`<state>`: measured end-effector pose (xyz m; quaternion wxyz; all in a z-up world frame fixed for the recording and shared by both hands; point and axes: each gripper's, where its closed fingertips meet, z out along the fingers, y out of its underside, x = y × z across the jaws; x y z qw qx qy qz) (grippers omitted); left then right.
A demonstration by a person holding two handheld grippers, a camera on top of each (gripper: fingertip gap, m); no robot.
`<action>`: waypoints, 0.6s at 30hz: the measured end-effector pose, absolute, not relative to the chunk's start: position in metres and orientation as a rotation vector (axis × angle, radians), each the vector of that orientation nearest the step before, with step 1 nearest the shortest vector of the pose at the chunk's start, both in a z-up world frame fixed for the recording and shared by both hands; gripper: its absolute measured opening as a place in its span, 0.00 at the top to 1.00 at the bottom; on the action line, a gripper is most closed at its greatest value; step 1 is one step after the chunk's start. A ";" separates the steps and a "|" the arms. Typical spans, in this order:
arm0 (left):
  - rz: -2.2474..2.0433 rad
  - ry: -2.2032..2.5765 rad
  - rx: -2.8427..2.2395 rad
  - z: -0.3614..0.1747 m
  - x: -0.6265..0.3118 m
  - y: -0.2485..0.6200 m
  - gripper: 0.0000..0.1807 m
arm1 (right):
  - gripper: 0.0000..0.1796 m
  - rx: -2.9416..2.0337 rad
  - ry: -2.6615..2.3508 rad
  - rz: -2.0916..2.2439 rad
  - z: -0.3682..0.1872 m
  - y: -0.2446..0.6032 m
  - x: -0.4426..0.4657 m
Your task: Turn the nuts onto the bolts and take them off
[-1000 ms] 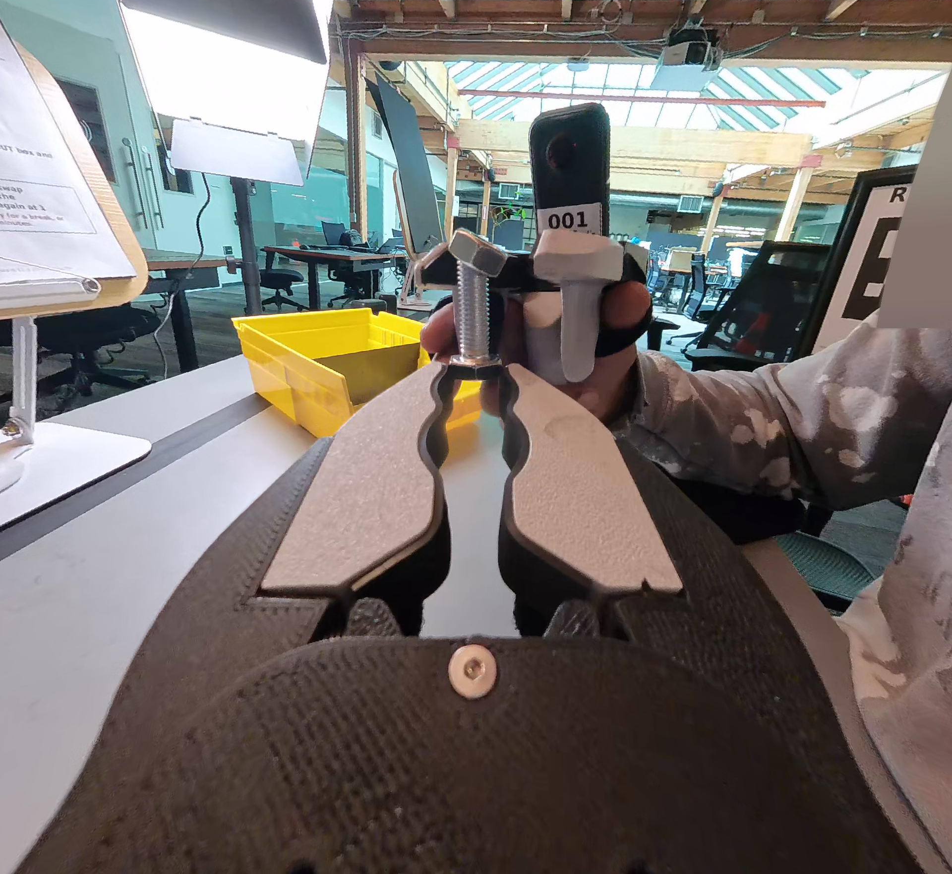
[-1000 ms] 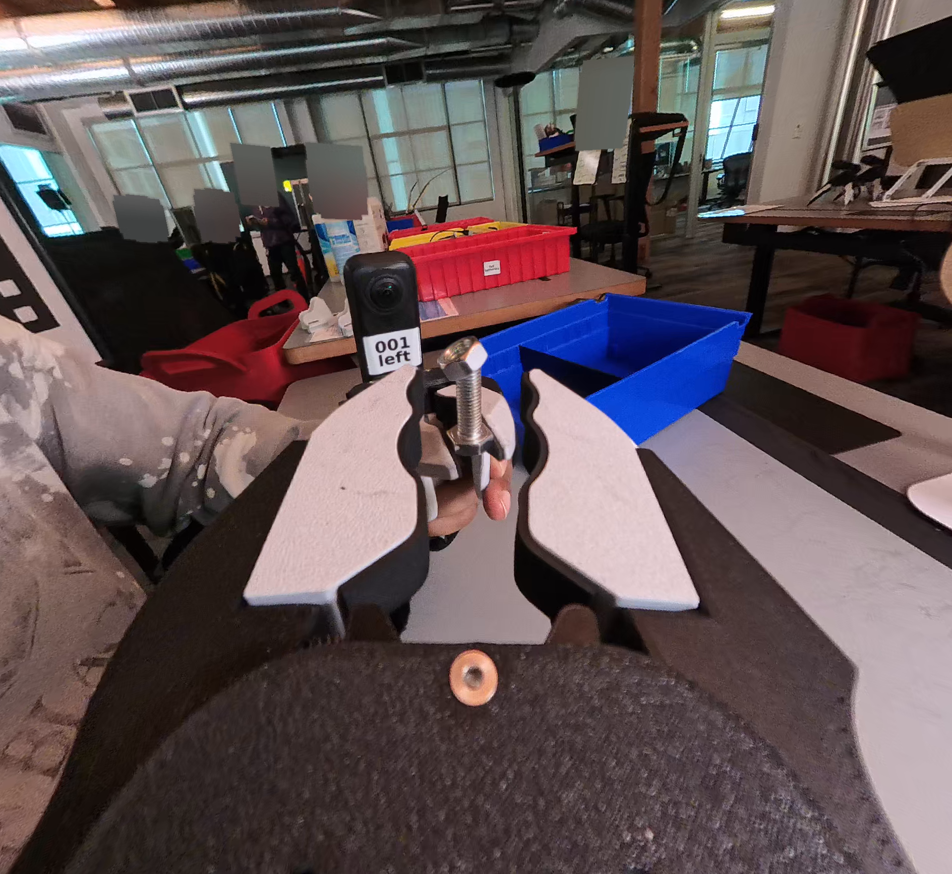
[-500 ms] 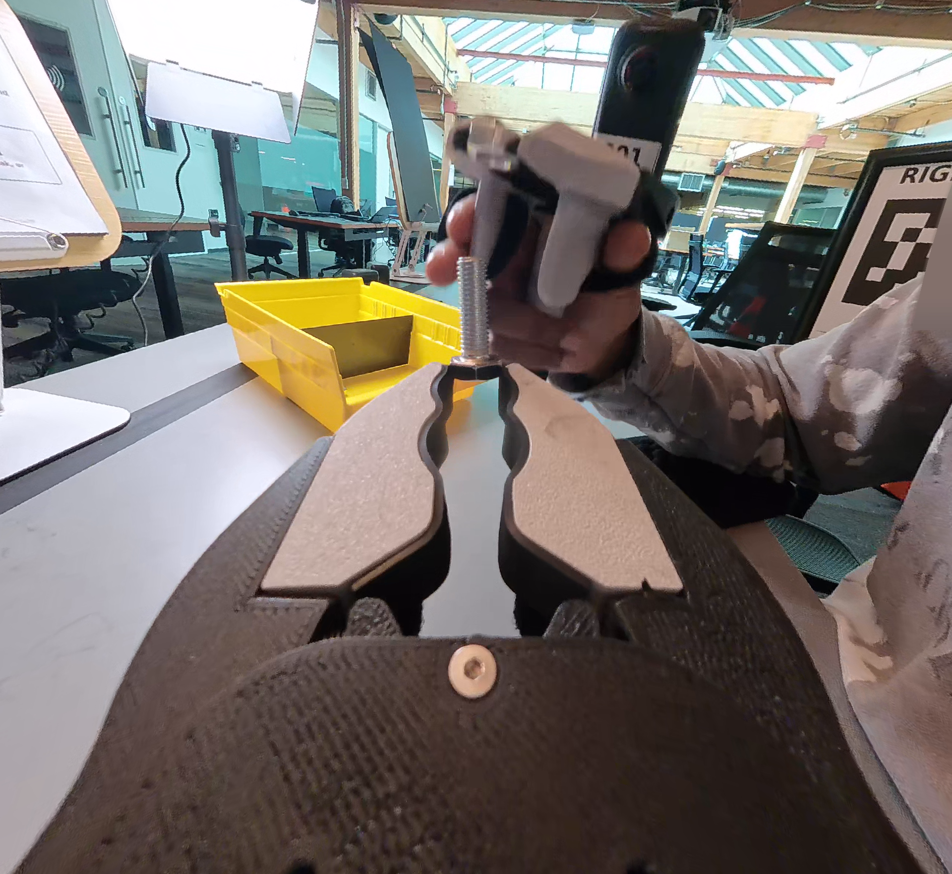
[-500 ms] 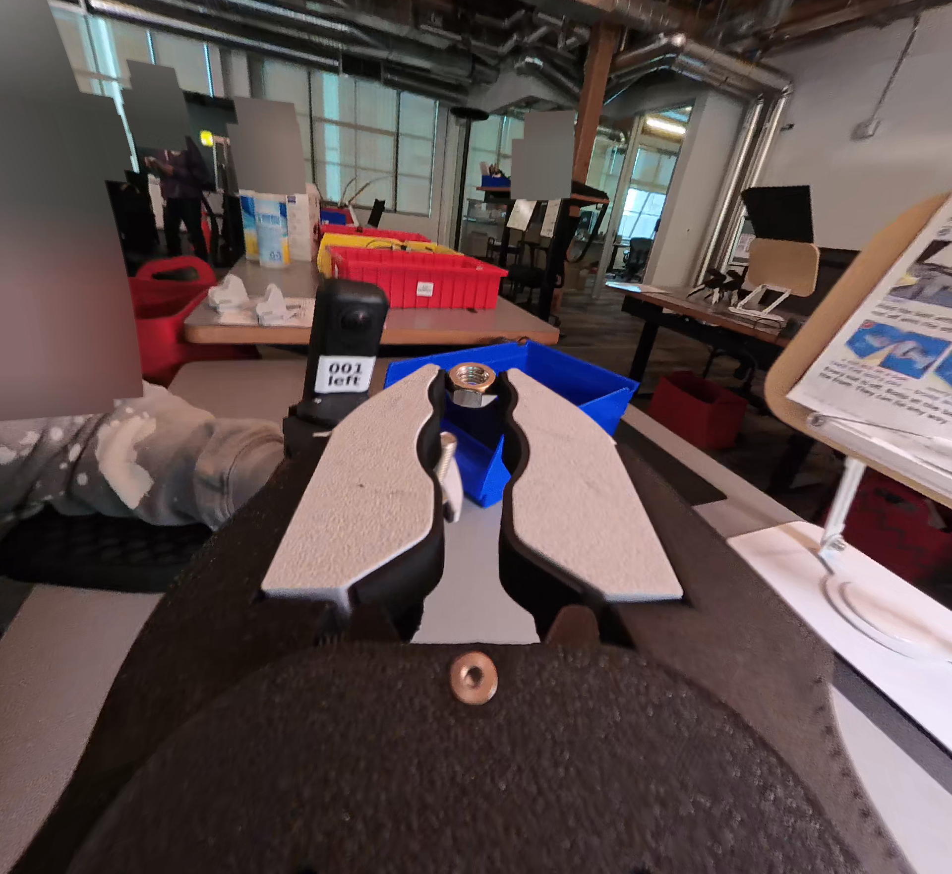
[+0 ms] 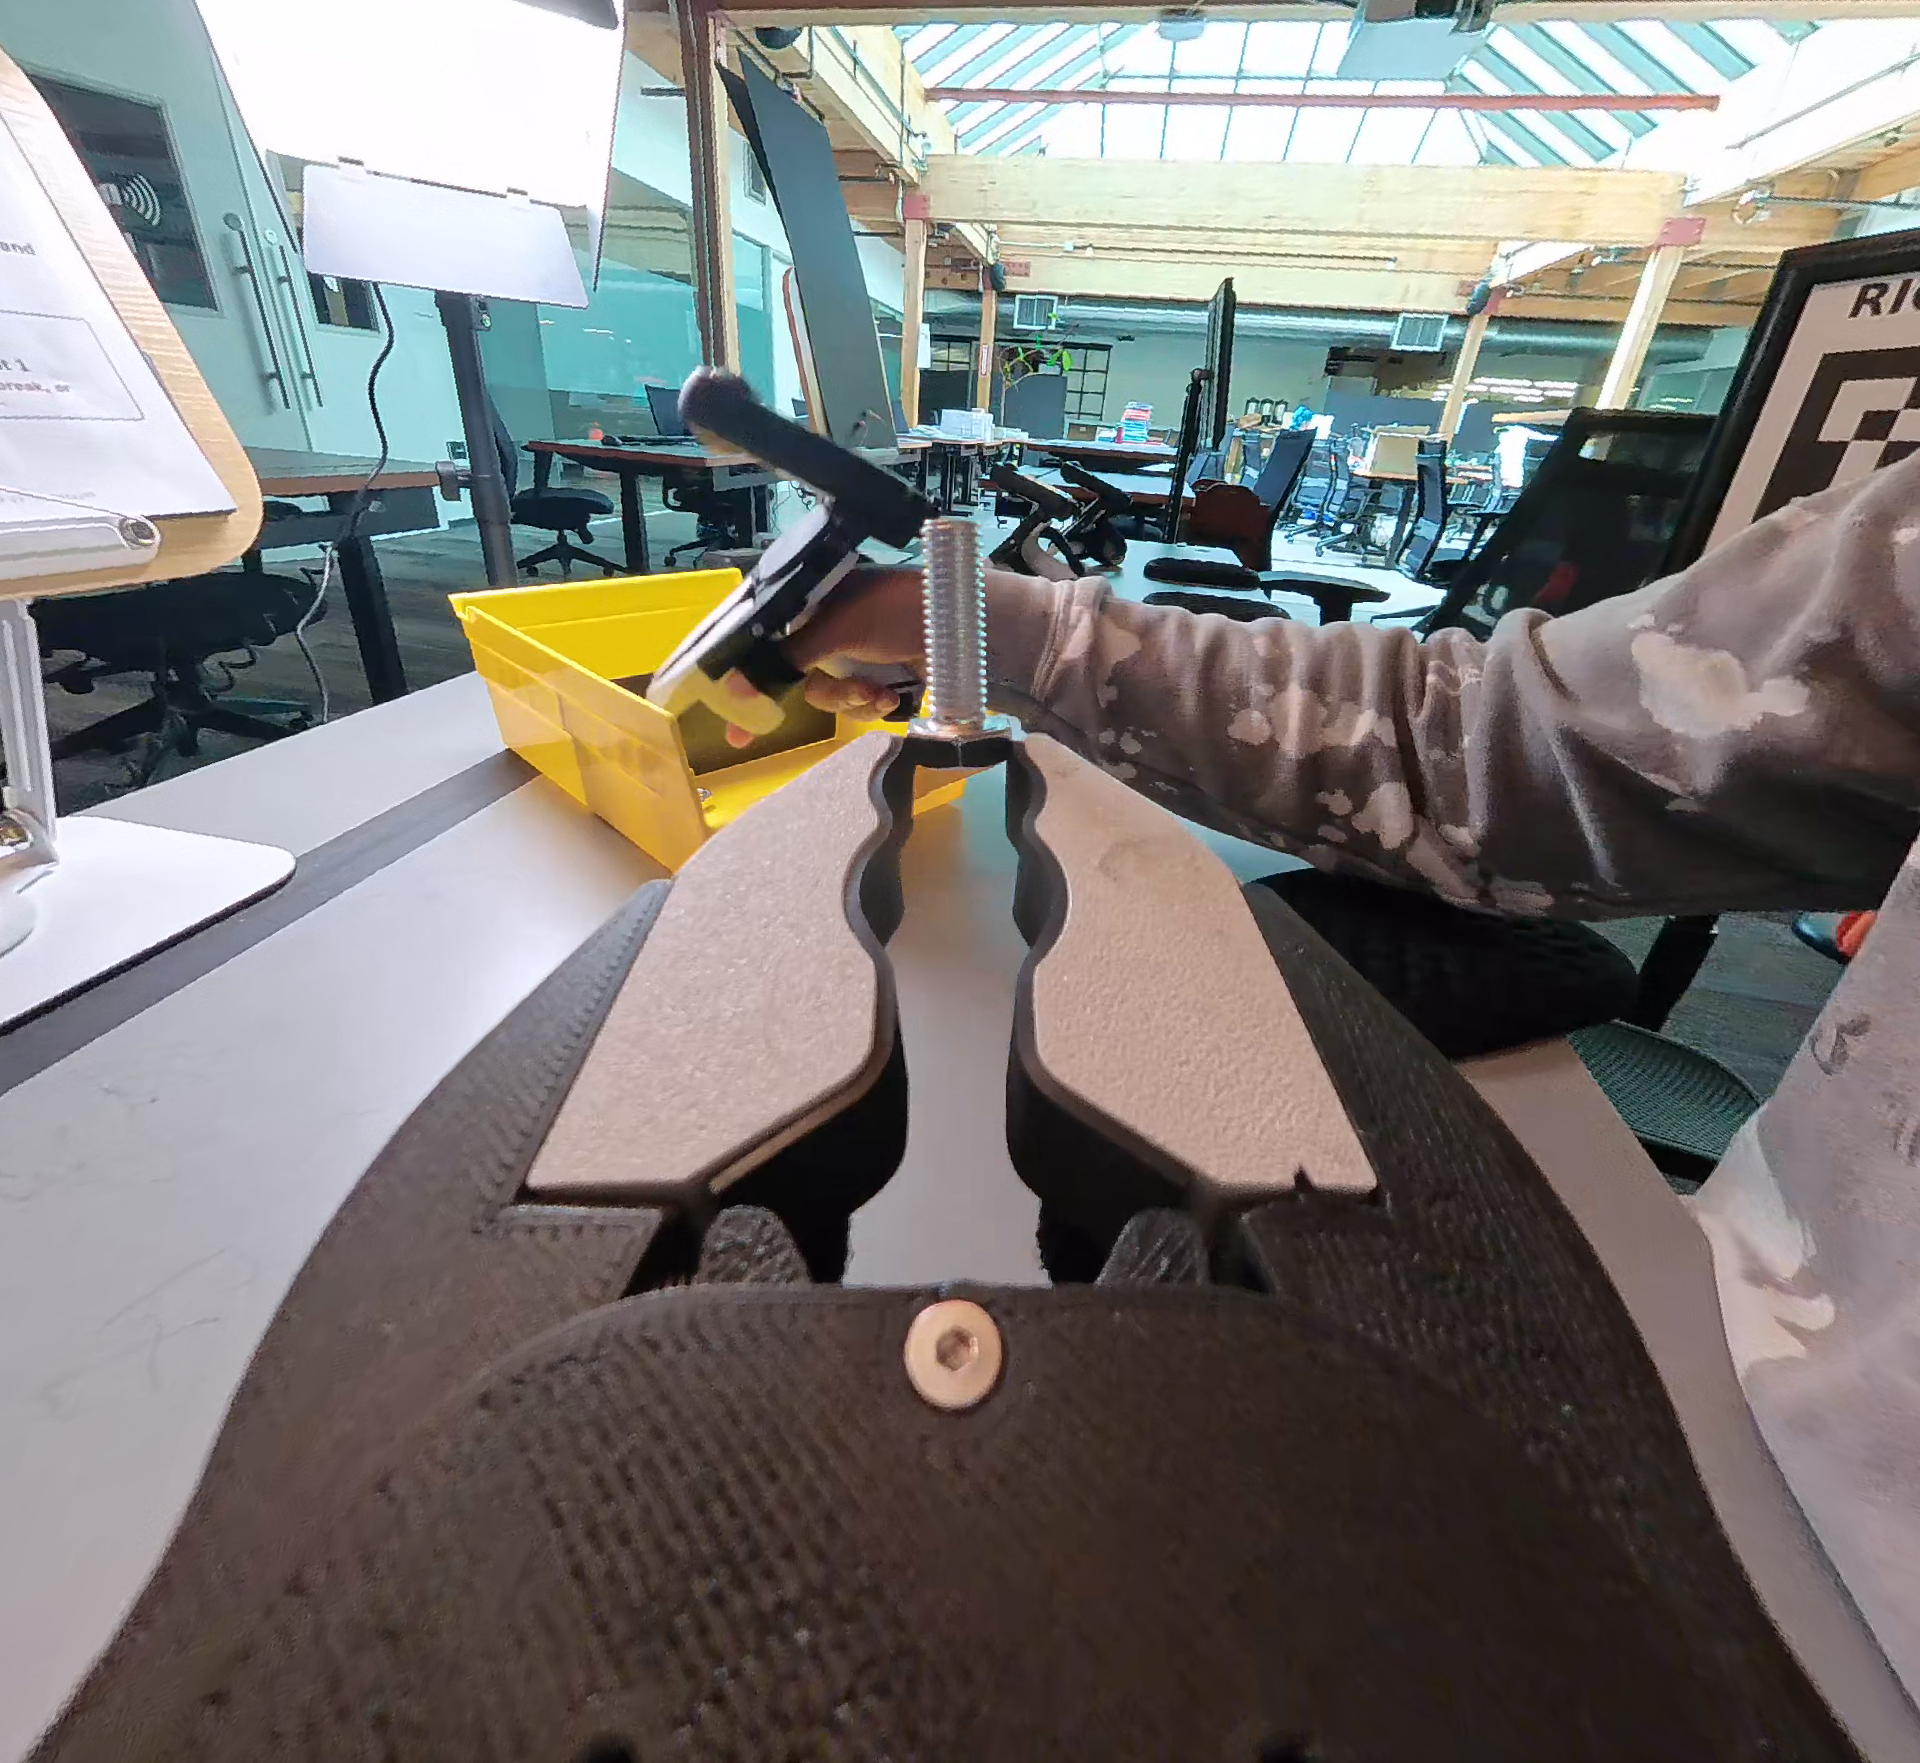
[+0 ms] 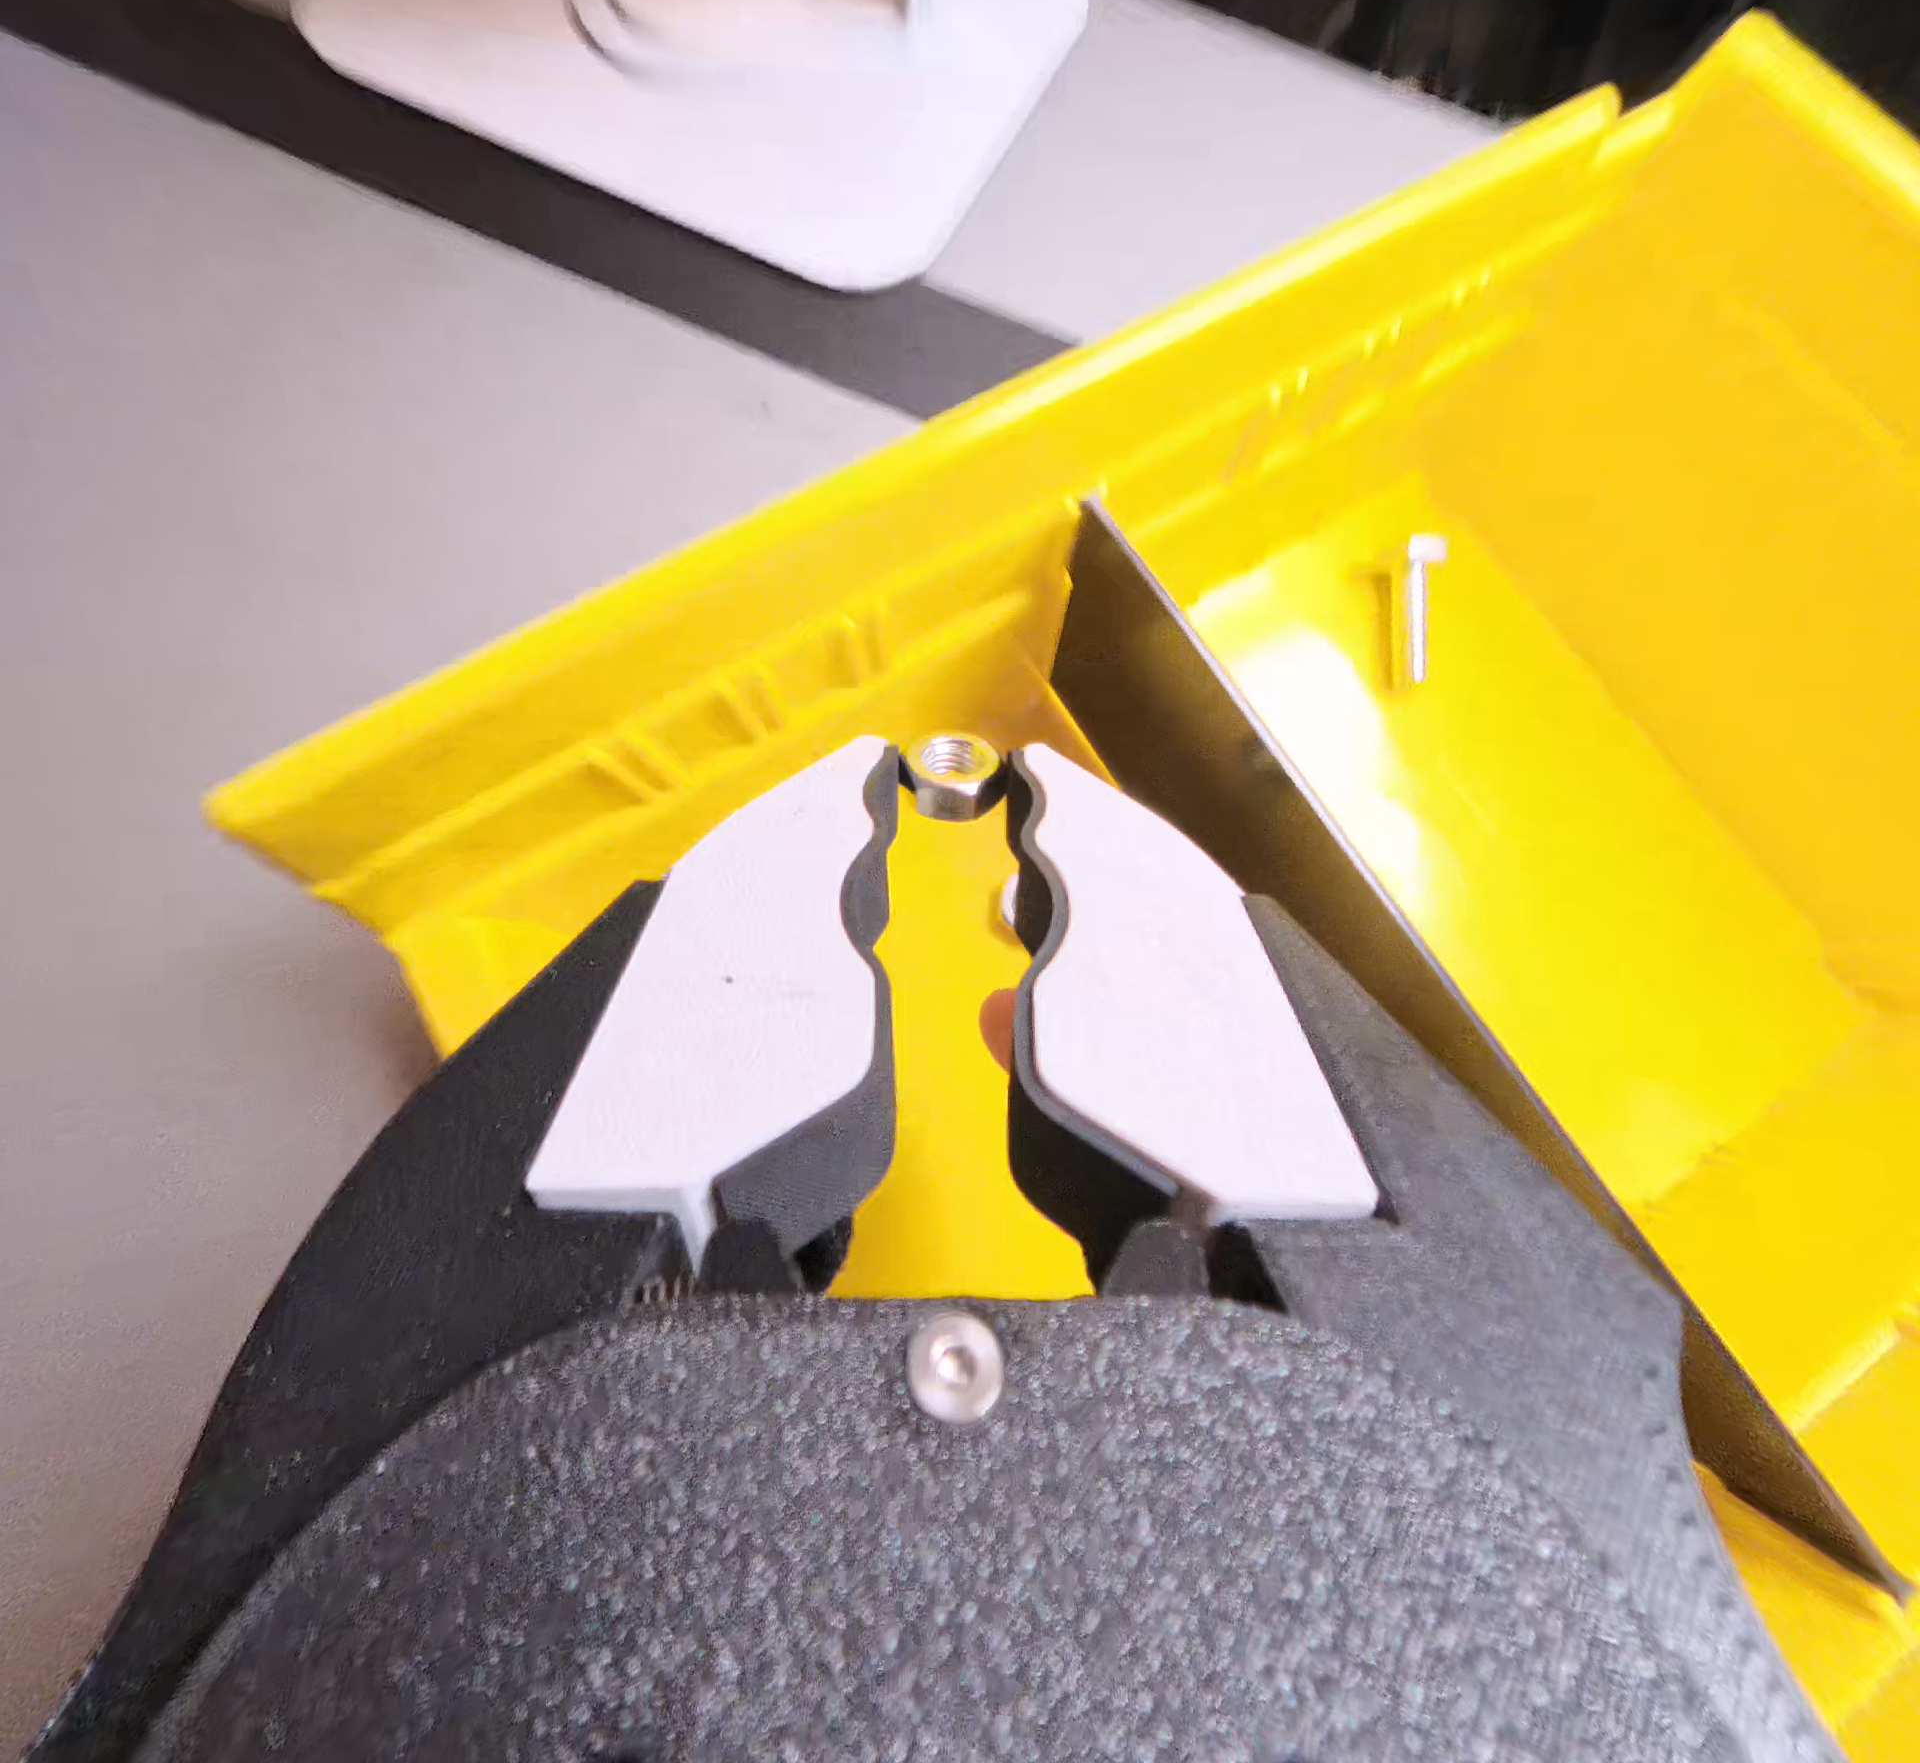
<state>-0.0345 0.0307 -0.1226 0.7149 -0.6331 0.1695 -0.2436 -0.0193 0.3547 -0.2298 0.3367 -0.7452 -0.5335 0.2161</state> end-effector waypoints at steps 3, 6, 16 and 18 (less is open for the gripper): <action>-0.526 0.374 -1.405 -0.123 -0.038 0.030 0.90 | 0.89 -2.031 -1.448 0.454 -0.255 0.360 -0.012; -0.536 0.372 -1.410 -0.125 -0.040 0.031 0.90 | 0.89 -2.052 -1.502 0.457 -0.264 0.354 -0.012; -0.527 0.383 -1.438 -0.130 -0.038 0.032 0.90 | 0.82 -2.049 -1.560 0.397 -0.272 0.346 -0.008; -0.523 0.374 -1.463 -0.134 -0.039 0.035 0.90 | 0.80 -1.918 -1.502 0.491 -0.238 0.340 -0.017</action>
